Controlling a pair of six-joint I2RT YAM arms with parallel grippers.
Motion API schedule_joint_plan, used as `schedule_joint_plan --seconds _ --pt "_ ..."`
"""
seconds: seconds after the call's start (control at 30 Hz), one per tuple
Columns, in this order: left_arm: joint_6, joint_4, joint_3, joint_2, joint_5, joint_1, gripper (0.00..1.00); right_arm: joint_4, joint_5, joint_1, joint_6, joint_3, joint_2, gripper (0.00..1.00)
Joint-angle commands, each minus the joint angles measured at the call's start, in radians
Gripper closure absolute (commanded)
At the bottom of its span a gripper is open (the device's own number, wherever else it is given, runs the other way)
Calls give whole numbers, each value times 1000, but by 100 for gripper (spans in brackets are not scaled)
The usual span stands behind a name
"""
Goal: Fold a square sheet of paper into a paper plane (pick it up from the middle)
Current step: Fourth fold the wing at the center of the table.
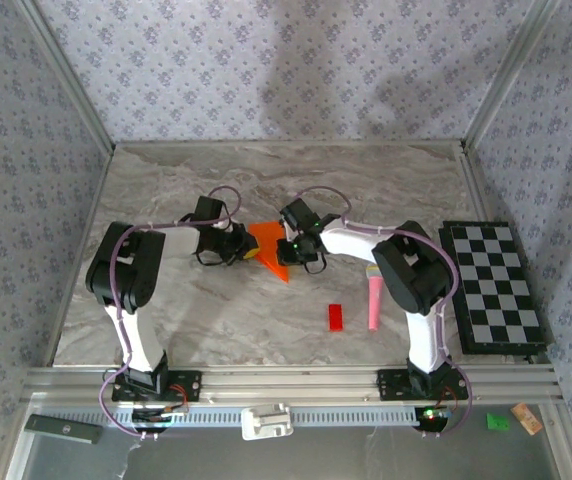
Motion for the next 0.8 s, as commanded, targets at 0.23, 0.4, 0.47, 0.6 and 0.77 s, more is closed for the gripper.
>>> schedule_joint_plan --seconds 0.23,0.4,0.47,0.6,0.77 --pt "-38 -70 28 -112 -169 -54 95 89 276 4 -146 -152 -253 62" --pt "-95 -107 38 -152 -280 -97 94 151 364 79 -221 -201 -280 59" --pt "-128 -102 36 -159 -304 -104 94 178 388 117 -251 -210 -270 58" --pt "-173 -107 32 -170 -336 -108 94 225 410 171 -273 -222 -234 57" --pt "-201 -107 27 -168 -337 -113 94 249 397 200 -267 -213 -185 56"
